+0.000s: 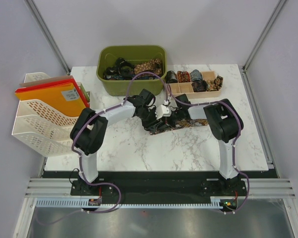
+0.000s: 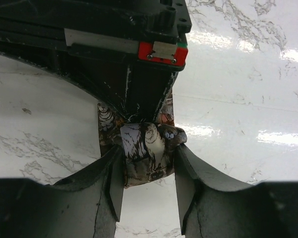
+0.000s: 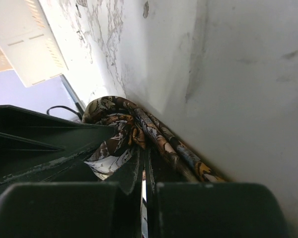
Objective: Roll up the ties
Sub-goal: Roll the tie at the center of the board.
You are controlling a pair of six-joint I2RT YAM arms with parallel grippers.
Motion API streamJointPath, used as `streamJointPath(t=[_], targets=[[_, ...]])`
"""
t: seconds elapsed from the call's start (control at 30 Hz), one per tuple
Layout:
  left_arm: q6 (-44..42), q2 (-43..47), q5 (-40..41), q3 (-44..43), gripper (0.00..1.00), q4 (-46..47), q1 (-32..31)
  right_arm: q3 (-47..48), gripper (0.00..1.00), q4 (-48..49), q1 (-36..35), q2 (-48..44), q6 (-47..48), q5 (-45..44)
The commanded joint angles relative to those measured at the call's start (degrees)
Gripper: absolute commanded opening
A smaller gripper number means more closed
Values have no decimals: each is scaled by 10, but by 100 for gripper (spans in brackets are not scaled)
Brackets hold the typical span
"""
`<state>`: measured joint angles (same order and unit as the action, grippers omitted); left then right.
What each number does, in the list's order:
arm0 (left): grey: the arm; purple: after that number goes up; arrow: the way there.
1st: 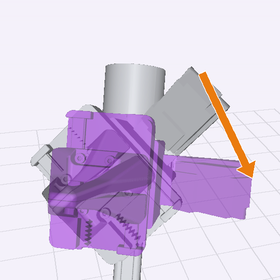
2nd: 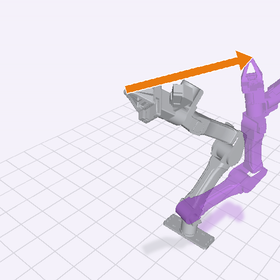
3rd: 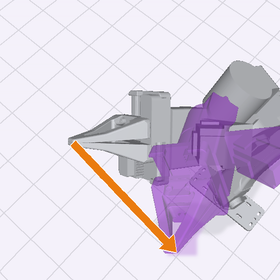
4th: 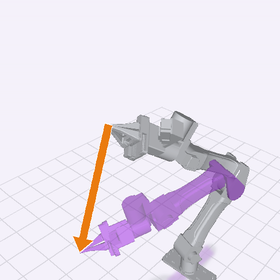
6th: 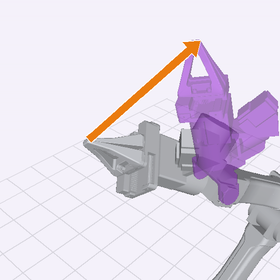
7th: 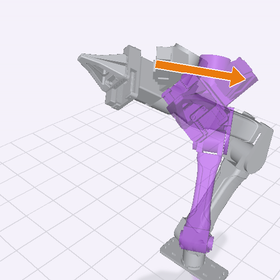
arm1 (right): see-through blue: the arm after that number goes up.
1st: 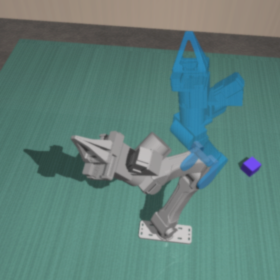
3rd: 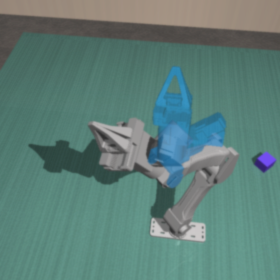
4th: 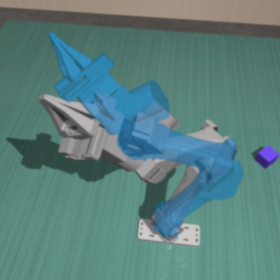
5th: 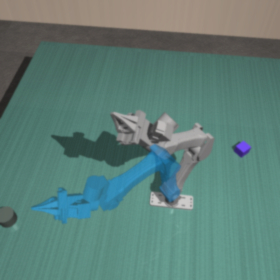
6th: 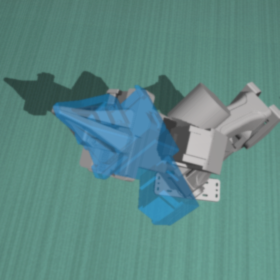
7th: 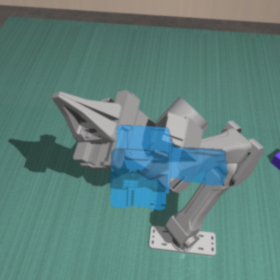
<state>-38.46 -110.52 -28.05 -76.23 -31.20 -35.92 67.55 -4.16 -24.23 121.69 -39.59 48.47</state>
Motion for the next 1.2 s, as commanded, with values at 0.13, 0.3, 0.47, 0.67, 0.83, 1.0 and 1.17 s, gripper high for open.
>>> streamJointPath(t=[0.13,0.3,0.47,0.67,0.83,1.0,1.17], targets=[[54,-52,26,-27,47,24,-36,-86,0,232,-26,25,-152,16],[48,-53,48,-23,46,4,-45,-105,0,285,-28,36,-188,33],[16,-14,53,47,45,-4,-46,-121,0,337,-51,43,-226,33],[-61,-46,70,49,40,-52,-46,-118,2,361,-68,47,-242,33],[-81,-80,79,25,37,-85,-45,-89,15,268,-51,23,-169,37],[-85,-101,83,13,35,-100,-44,-65,22,168,-28,0,-105,34],[-87,-109,84,8,32,-113,-42,-32,33,80,-14,-11,-56,29]])
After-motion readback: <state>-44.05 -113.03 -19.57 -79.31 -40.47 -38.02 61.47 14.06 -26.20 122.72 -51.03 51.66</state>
